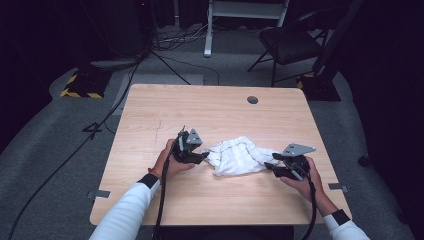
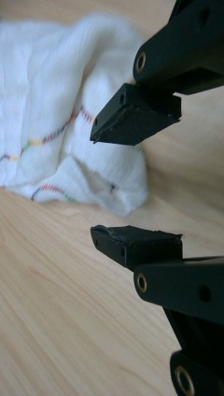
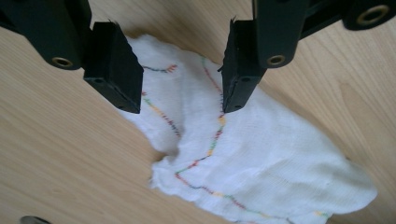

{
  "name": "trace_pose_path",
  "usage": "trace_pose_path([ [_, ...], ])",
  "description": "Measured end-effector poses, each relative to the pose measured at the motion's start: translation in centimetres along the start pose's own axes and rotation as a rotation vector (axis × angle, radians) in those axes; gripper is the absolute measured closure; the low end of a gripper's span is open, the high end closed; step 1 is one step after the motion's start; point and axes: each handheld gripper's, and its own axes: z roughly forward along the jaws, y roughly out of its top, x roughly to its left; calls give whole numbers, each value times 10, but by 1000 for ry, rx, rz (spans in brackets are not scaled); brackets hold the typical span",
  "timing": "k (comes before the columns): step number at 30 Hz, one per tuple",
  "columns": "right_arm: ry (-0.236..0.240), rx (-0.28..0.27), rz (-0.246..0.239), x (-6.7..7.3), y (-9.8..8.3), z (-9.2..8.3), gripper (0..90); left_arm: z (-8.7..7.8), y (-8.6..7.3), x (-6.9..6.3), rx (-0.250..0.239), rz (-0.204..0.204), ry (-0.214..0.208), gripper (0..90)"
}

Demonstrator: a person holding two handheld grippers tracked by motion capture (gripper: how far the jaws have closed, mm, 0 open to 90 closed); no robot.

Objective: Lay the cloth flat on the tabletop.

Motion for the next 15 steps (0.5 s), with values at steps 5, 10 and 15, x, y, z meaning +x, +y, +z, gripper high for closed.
trace_pose_path([
  [5, -2, 44, 8, -1, -5, 9, 552, 19, 9, 7, 30, 0, -16, 525],
  [10, 11, 77, 7, -8, -12, 16, 725, 26, 11, 10, 60, 34, -38, 743],
  [15, -4, 106, -39, -9, -14, 17, 829, 18, 6, 13, 69, 50, -52, 869],
])
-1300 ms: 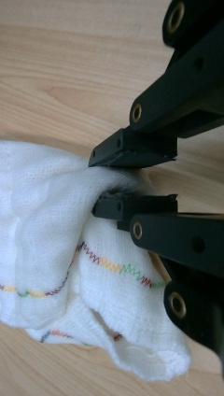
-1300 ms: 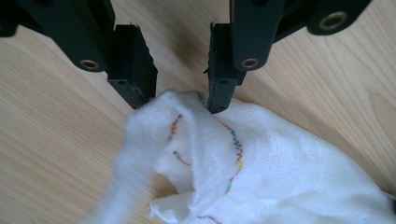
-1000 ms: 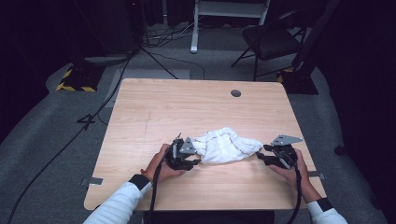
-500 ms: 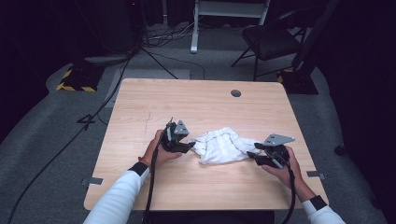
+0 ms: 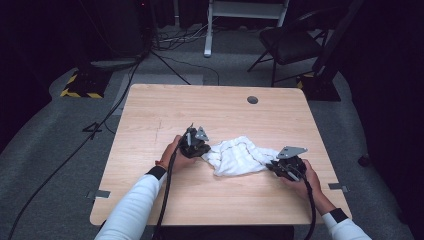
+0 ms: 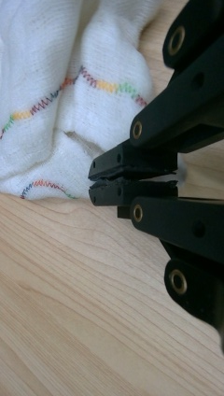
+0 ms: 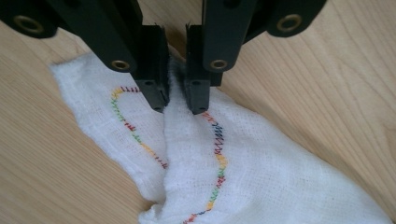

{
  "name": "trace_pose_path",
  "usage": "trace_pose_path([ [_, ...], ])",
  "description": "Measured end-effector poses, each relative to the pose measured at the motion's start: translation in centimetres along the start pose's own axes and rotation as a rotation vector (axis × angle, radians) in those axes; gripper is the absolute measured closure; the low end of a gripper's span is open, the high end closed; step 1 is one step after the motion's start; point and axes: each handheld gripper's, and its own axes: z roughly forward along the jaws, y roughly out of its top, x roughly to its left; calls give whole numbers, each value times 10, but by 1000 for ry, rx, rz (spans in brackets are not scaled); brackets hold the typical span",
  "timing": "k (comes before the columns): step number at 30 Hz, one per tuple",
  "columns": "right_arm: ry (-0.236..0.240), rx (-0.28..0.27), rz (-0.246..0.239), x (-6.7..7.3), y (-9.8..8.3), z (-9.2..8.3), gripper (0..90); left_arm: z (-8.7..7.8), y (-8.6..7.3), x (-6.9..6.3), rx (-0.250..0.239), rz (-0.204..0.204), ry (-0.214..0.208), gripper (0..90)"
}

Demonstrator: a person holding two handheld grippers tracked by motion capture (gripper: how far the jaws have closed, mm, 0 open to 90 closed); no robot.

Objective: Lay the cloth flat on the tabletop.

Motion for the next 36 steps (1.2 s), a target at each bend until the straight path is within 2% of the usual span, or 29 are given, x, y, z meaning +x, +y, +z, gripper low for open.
trace_pose_path([
  [3, -40, 10, 6, -4, -1, -1, 830, -9, -5, 1, -13, -4, -13, 875],
  [6, -81, 16, 22, -10, -1, -1, 827, -17, -8, -6, -24, 7, -29, 876],
  [8, -117, 19, 19, -14, 0, 1, 798, -20, -8, -14, -20, 23, -38, 876],
  [10, -172, 25, 12, -18, 2, 5, 761, -21, -11, -24, -14, 34, -53, 876],
  [14, -219, 13, 69, -28, 9, 12, 635, -26, -19, -46, 1, 63, -87, 876],
  [16, -241, -8, 90, -31, 13, 11, 583, -29, -23, -59, 11, 81, -105, 874],
  [17, -243, -29, 98, -31, 16, 8, 553, -30, -24, -62, 13, 83, -99, 863],
  [19, -219, -71, 103, -28, 21, 2, 536, -32, -26, -67, 11, 87, -88, 822],
  [21, -173, -127, 101, -21, 27, -4, 531, -33, -24, -67, -15, 62, -74, 734],
  [22, -148, -142, 89, -16, 31, -6, 528, -32, -22, -65, -27, 39, -65, 696],
  [24, -101, -164, 52, -1, 41, -7, 523, -28, -17, -59, -56, -16, -40, 547],
  [25, -75, -174, 31, 7, 47, -6, 523, -26, -14, -57, -63, -33, -46, 479],
  [27, -22, -186, -11, 24, 59, -4, 522, -18, -9, -52, -57, -38, -56, 443],
  [28, 10, -191, -29, 33, 65, -2, 521, -13, -6, -51, -45, -36, -41, 418],
  [30, 53, -185, -78, 51, 75, 4, 520, -4, -1, -47, -37, -27, -44, 417],
  [31, 77, -175, -98, 59, 79, 8, 517, 1, 1, -45, -24, -7, -31, 424],
  [32, 96, -170, -116, 67, 82, 11, 517, 6, 3, -45, -5, -9, -40, 444],
  [36, 117, -109, -168, 86, 88, 30, 510, 14, 7, -42, 3, 10, -66, 514],
])
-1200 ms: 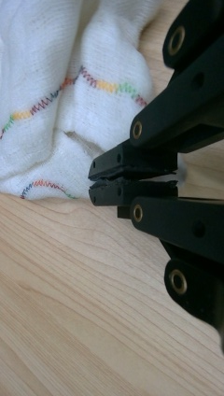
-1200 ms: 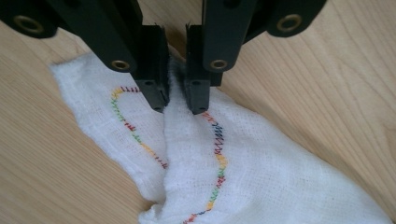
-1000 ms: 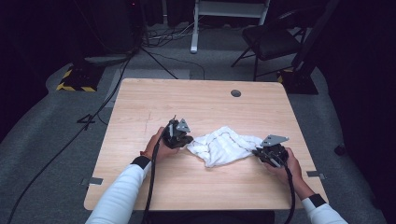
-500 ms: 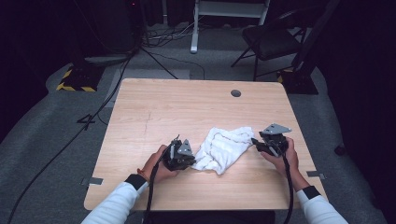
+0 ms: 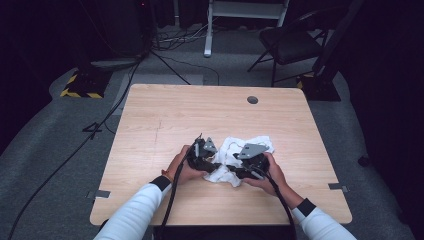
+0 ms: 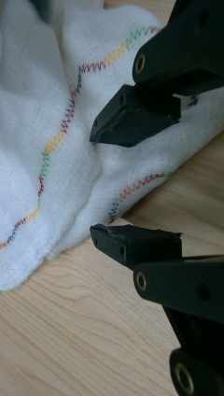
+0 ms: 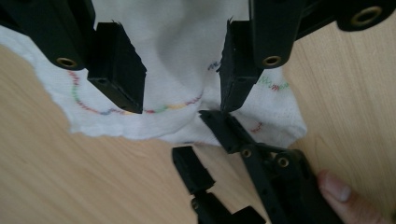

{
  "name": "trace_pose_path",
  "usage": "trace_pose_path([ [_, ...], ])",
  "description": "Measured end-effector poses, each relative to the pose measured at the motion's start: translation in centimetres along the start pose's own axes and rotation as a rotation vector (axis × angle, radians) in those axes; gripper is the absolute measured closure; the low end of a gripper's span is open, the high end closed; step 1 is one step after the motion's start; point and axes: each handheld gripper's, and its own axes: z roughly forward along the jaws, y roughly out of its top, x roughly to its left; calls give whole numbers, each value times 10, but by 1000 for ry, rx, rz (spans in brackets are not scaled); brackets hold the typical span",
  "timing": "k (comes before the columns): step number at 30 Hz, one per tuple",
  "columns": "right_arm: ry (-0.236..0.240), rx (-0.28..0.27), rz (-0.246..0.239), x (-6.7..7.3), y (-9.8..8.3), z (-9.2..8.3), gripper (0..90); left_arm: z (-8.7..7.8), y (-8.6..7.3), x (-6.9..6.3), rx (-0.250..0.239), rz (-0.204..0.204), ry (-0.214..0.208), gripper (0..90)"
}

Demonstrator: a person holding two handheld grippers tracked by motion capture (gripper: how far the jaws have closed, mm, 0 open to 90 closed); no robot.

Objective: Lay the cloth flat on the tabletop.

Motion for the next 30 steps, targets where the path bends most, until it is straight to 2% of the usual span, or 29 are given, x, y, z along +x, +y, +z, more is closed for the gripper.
trace_pose_path([
  [2, 0, 38, -7, 2, -2, 9, 527, -1, 0, -1, -2, 17, 1, 589],
  [4, -10, 74, -15, 1, -7, 12, 615, -2, -1, 0, 2, 27, -9, 673],
  [5, -17, 83, -15, -1, -9, 12, 691, -2, -2, 0, 3, 26, -12, 725],
  [8, -33, 70, -8, -6, -14, 4, 802, -5, -1, 0, 13, 45, 5, 806],
  [10, -39, 56, -1, -11, -18, -5, 829, -8, -3, 2, 18, 46, 20, 823],
  [12, -50, 47, 8, -16, -22, -12, 830, -11, -6, 5, 8, 27, 25, 826],
  [21, -112, 2, 91, -38, -48, -53, 827, -26, -12, 8, -12, 21, 40, 836],
  [27, -126, 15, 159, -46, -75, -73, 824, -32, -17, 7, -20, 11, 32, 839],
  [30, -114, 38, 192, -45, -88, -77, 806, -35, -17, 0, -13, 34, 23, 839],
])
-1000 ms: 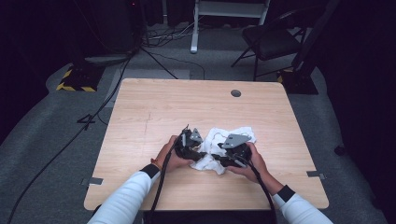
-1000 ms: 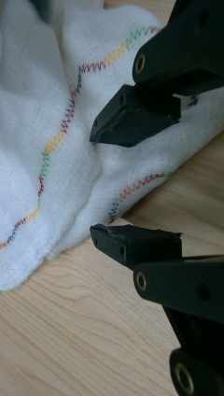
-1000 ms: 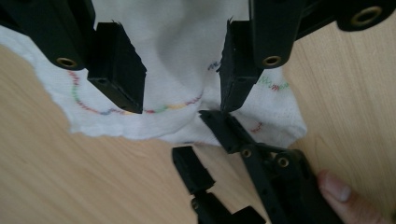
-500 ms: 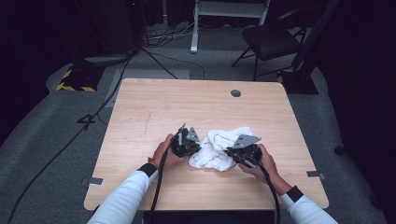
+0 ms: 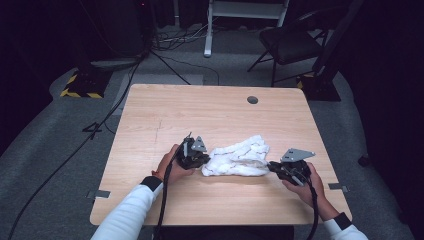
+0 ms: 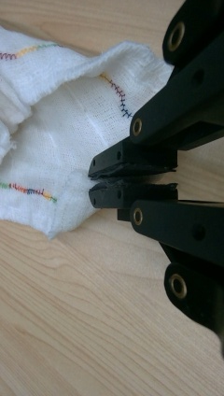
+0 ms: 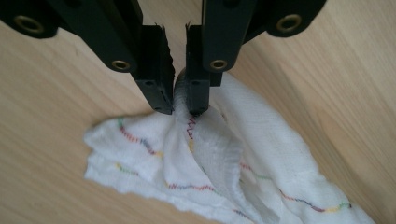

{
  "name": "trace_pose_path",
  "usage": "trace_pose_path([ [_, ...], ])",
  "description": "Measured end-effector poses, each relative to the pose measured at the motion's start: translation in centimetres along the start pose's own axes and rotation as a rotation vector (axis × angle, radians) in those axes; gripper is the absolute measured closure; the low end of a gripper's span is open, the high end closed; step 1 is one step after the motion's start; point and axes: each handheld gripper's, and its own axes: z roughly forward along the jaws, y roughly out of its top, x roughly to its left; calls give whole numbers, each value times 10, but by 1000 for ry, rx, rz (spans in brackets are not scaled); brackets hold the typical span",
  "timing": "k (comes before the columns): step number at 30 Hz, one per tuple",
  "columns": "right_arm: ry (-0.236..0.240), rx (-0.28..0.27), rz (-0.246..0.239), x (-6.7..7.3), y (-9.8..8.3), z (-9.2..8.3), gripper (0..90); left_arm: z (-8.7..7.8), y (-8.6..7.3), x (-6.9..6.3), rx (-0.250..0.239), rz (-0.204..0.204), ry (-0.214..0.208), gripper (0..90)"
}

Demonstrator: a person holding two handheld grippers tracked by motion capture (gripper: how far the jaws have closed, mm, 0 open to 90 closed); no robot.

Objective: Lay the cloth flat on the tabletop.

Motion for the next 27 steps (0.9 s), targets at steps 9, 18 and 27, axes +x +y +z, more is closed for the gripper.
trace_pose_path([
  [9, 1, 28, 24, -2, -22, -11, 666, -4, -10, -16, 16, 23, -25, 838],
  [18, 38, -94, -42, 12, 5, -14, 453, 0, -10, -19, 19, 26, -36, 837],
  [27, 59, -88, -176, 40, 43, 17, 407, 1, -7, -21, 25, 50, -35, 837],
])
